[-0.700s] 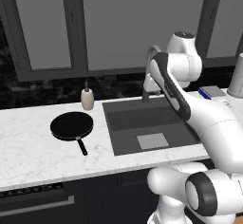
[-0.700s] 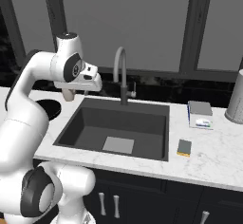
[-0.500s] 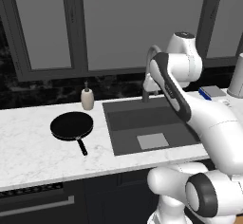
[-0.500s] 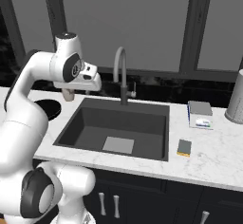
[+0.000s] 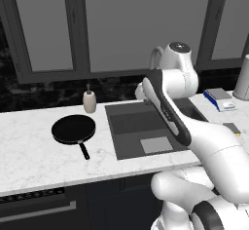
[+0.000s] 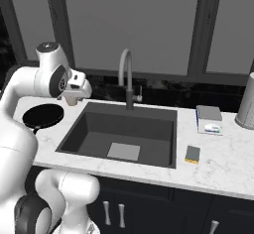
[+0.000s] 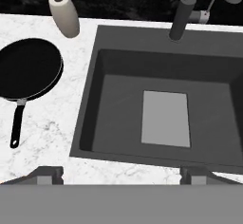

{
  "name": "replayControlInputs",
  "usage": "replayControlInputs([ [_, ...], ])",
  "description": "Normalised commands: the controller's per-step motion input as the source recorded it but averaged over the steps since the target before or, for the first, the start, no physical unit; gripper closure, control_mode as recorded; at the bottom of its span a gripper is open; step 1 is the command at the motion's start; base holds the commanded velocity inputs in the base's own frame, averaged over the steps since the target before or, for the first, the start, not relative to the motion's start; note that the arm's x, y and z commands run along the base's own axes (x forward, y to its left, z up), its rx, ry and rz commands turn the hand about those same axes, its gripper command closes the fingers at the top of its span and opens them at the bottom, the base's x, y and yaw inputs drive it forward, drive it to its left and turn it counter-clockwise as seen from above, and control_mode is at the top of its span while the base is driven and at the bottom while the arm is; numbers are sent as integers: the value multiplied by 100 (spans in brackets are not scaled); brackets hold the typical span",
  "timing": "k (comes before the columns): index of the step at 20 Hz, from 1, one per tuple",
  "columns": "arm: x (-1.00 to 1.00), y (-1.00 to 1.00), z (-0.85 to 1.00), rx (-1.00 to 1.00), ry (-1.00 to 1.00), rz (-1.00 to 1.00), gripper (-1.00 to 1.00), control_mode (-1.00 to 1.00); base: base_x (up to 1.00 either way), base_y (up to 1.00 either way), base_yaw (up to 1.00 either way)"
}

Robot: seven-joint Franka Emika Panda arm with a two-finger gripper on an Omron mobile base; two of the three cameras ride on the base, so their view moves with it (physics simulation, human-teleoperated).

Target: Pick the pan and sponge and place them into the sink. Then turn on the water.

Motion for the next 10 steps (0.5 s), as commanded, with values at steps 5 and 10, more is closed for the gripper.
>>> replayControlInputs([
  [5,-8,51,-9,0,-5,0,-100,-100,0,0,0],
  [10,0,57,-16,0,3,0,-100,-100,0,0,0],
])
